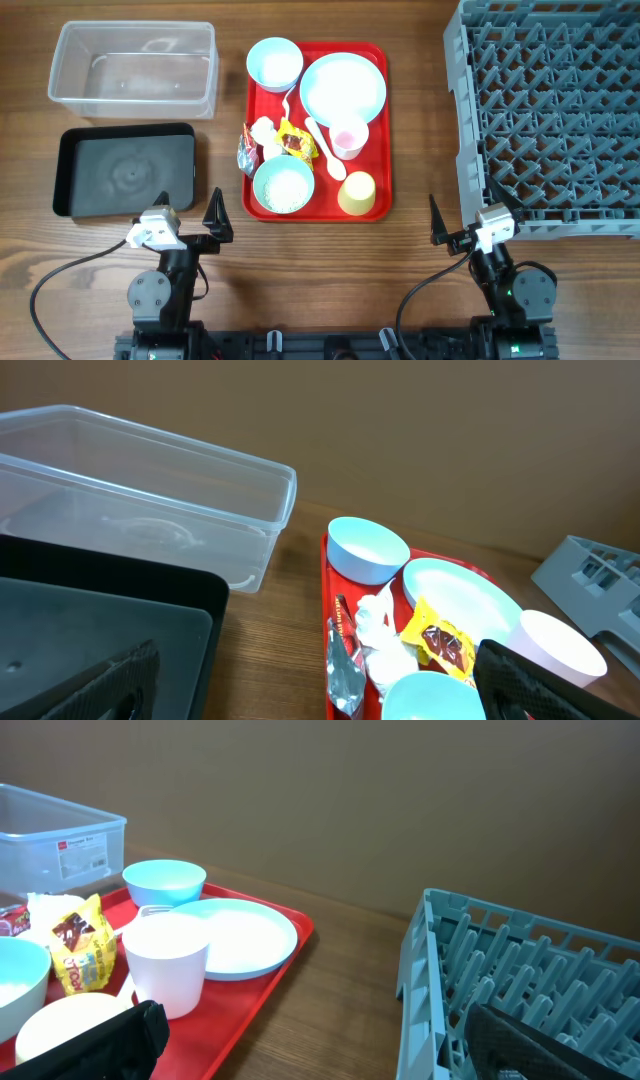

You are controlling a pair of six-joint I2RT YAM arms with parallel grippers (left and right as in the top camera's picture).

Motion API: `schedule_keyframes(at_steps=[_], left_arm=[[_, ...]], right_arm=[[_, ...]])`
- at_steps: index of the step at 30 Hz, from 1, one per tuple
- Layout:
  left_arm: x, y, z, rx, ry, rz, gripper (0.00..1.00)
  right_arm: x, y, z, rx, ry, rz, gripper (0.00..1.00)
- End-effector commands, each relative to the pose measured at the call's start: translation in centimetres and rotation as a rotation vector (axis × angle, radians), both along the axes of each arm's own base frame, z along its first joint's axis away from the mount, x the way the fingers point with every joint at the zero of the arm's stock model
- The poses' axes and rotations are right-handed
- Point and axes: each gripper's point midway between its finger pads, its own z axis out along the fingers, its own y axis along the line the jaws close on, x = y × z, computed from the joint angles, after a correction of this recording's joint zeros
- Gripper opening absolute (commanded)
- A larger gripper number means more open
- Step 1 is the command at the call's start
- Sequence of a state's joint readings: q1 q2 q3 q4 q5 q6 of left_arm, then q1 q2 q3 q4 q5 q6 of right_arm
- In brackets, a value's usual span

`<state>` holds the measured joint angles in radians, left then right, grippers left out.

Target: Sort waste into correct bins and load items into the dishwasher rack

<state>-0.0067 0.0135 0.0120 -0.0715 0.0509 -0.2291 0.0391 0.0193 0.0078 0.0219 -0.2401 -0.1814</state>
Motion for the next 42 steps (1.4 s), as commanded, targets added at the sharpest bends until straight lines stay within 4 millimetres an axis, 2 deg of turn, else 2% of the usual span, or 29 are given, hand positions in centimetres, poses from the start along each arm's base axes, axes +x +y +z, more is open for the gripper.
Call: schedule_keyframes(at_steps=[1,4,11,20,26,29,31,34,42], left_arm=[[0.0,-0.1,-0.2,0.016,0.002,-0.007,1.0],[0.0,-0.1,-0.2,0.016,0.002,-0.007,1.0],[0.0,-0.1,-0.2,0.016,0.002,-0.007,1.0],[0.0,-0.1,-0.2,0.015,0.002,-0.006,1.0],[-0.1,-1.0,0.0,-0.019,-0.005,-0.056,1.0],[-0.1,-1.0,0.0,-0.025,-0.006,-0.056,1.0],[-0.1,-1.1,0.2,-0.026,-0.005,-0.06,1.0],[-0.4,-1.2,0.9,-0.027,0.009,-0.067,1.0],[-1.1,-1.2,3.9,-0.027,0.062,-0.065,1.0]], right_arm=[[-0.1,0.2,0.2,-0.002,-0.013,0.012,1.0],[-0.1,-0.1,0.2,-0.019,-0.018,-0.002,1.0],[0.0,-0.3,0.2,-0.216,-0.071,-0.021,1.0],[-0.1,-0.1,0.3,-0.226,-0.081,-0.009,1.0],[-1.2,2.7,1.3,-0.184,-0.127,0.166,1.0],[-1.3,2.8,2.3,-0.008,-0.098,0.176,1.0],[-1.5,2.8,3.1,0.049,-0.092,0.18,1.0],[-1.8,2.8,4.7,0.097,-0.1,0.189,1.0],[-2.6,3.6,10.2,0.089,-0.11,0.238,1.0]])
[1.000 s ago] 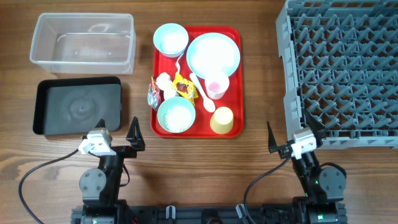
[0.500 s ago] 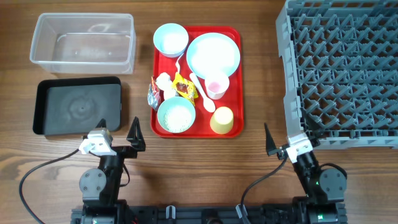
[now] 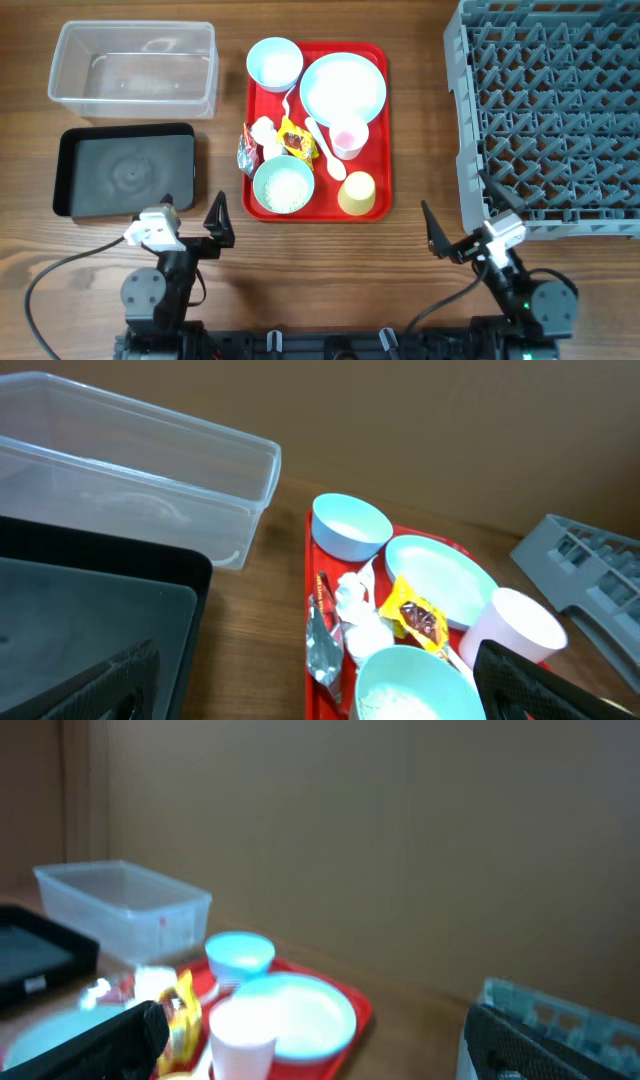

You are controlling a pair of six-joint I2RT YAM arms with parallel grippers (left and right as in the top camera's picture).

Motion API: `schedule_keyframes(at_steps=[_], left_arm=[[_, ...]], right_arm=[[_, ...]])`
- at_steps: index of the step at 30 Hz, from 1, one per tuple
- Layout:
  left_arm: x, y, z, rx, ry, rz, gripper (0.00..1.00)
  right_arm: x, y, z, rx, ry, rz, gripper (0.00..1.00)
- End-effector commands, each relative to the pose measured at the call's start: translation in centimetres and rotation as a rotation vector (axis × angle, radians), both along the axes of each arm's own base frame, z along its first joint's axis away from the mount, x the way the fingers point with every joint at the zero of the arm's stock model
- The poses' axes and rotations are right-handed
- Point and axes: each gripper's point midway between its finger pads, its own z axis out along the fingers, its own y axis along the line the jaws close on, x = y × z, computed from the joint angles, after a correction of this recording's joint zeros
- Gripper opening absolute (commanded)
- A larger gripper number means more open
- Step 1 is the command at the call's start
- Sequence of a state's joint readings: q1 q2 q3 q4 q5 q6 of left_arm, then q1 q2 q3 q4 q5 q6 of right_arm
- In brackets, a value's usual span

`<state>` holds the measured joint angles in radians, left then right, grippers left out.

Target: Sort waste into correct bins and load items into the dishwasher rack

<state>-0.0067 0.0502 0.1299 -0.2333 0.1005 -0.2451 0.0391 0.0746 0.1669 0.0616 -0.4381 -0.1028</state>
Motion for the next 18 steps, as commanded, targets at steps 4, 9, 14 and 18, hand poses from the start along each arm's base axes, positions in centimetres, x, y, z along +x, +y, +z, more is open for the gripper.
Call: schedule_keyframes(at_steps=[4,9,14,18], left_arm=[[-0.5,-0.3,4.3,-0.007,0.048,-0.017,1.0],[-0.6,-0.4,6.3,-0.007,0.133,-0.018,1.0],[-0.2,-0.6,9.2,-0.004,0.189,-0.034,1.0],[0.7,-1.7,10.5,-0.018,0.269,-0.094,1.0]], right_arm=[[0.1,1.0,5.2,0.01,0.07,0.072,1.0],[1.1,1.9,7.5,0.006,0.171,0.13,1.0],[2.2,2.9,9.5,0.008,0.274,0.194,1.0],[2.7,3.9,10.8,0.016,0.393,0.269,1.0]])
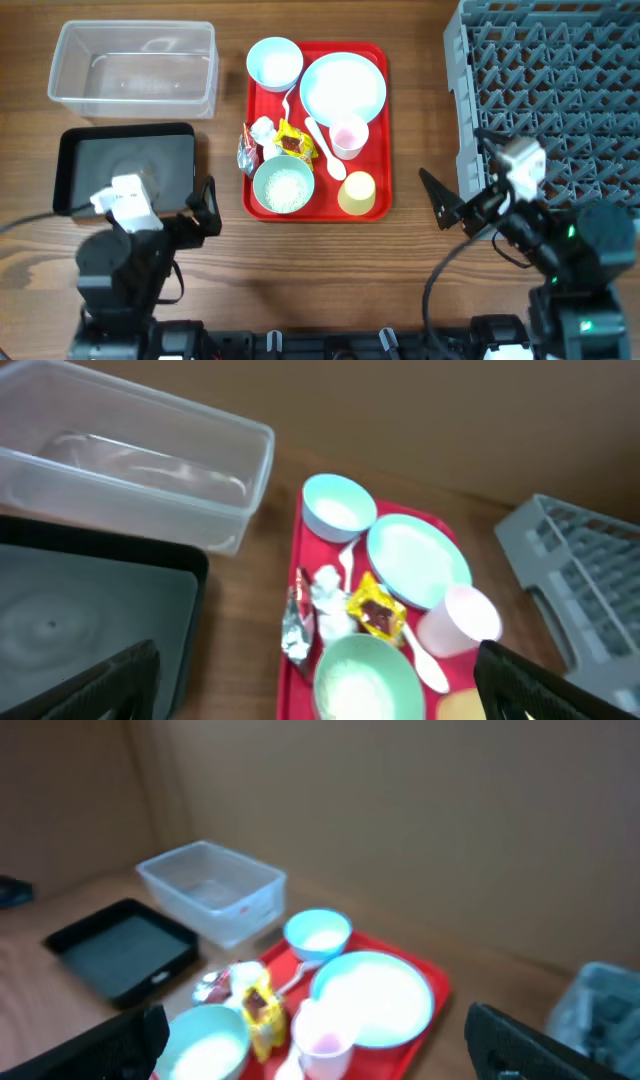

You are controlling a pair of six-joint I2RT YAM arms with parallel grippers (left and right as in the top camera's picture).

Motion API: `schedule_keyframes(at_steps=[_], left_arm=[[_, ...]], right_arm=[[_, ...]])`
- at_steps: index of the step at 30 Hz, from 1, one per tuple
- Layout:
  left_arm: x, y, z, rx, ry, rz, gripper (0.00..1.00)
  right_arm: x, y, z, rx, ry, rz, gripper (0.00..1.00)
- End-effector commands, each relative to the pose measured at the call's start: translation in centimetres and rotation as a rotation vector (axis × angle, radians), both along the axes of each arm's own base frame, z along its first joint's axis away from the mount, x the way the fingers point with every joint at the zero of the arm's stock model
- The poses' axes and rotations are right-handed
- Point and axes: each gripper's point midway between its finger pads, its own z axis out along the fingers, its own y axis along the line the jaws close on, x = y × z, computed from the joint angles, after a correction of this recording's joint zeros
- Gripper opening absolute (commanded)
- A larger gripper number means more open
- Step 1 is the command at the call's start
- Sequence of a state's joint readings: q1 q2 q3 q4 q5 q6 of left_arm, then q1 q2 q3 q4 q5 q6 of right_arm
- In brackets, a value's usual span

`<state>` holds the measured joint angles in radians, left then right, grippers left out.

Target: Sort waste into correct bins and load items into the dishwasher rack

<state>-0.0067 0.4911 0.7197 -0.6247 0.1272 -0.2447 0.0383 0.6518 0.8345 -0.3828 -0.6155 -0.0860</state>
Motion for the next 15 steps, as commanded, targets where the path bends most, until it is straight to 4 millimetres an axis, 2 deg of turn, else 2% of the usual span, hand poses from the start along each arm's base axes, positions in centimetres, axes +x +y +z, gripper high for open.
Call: schedule_keyframes(at_steps=[1,9,15], left_arm=[[1.0,-1.6,1.7,-0.03,0.061,-0.085,1.0],[2.4,-2.7,0.1,-0.076,0.349,-0.136,1.0],[2.6,-2.7,-2.4,-0.089,0.577,-0.127,1.0]], right_arm=[[0.2,1.2,2.6,0.025,0.071,0.087,1.0],[1.4,1.1,3.6,-0.055,0.279,0.101,1.0],[2.7,1.1,2.6,-0.049,0.412,0.101,1.0]])
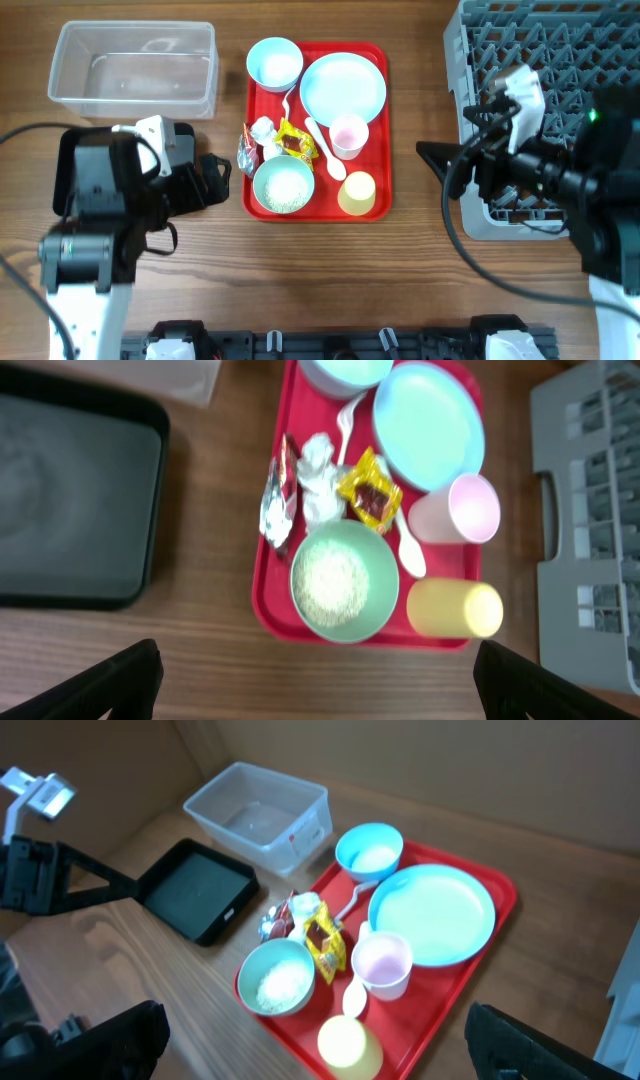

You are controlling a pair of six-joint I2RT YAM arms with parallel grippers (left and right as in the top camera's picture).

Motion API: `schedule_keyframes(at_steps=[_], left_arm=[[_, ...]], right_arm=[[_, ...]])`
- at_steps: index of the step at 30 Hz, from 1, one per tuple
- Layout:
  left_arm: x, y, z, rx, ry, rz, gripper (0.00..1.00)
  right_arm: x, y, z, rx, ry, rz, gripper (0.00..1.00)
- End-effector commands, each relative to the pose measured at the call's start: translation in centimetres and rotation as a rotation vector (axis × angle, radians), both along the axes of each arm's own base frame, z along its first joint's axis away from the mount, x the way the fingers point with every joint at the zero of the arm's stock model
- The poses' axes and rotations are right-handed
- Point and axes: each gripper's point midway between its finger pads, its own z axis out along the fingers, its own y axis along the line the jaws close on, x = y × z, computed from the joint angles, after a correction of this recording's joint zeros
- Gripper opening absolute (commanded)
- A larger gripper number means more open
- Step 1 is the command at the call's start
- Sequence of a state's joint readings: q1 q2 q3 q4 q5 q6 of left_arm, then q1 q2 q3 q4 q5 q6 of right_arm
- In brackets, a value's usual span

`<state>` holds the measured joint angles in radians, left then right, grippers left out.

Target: Sort waste into correct bins and load items into the dishwasher rack

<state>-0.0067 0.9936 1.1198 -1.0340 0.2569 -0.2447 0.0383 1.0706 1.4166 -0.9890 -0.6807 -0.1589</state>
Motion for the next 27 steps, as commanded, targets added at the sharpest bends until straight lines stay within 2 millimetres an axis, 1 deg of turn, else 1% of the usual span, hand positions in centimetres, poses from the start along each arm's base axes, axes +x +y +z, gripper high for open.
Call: schedule_keyframes(at_steps=[1,3,5,8,9,14,19,23,27], left_arm=[[0.5,-0.5,-0.7,-0.016,0.094,-0.021,1.0],[0.5,-0.5,-1.9,-0.015,0.15,-0.021,1.0],[0.6,-0.5,-2.9,-0.015,0.199,-0.02,1.0],[1.1,-0.5,-4.1,-0.015,0.248,-0.02,1.0],[1.2,-0.5,-4.5,-0.017,0.265,-0.017,1.0],[1.3,-0.5,-6.4,-0.017,0.348,-0.016,1.0],[1.5,-0.5,-7.0,-0.016,0.37,-0.016,1.0],[1.6,-0.5,-6.9,-0.016,0.361,-0.016,1.0],[1.6,-0.5,-6.9,-0.016,0.362,-0.016,1.0]], right_arm=[[1.2,0.1,-0.2,-0.006,0.024,0.017,1.0],[1.9,0.2,-0.6,-0.006,0.035,0.017,1.0],[2.7,0.5,-0.7,0.046,0.076,0.002,1.0],[3.8,0.5,-1.8,0.157,0.241,-0.092,1.0],[4.2,0.5,-2.1,0.178,0.272,-0.111,1.0],[5.4,0.3,-3.9,0.161,0.333,-0.14,1.0],[5.8,-1.6,-6.1,0.046,0.361,-0.268,1.0],[5.7,-1.9,-6.9,-0.019,0.369,-0.306,1.0],[5.7,-1.8,-7.2,-0.049,0.364,-0.319,1.0]])
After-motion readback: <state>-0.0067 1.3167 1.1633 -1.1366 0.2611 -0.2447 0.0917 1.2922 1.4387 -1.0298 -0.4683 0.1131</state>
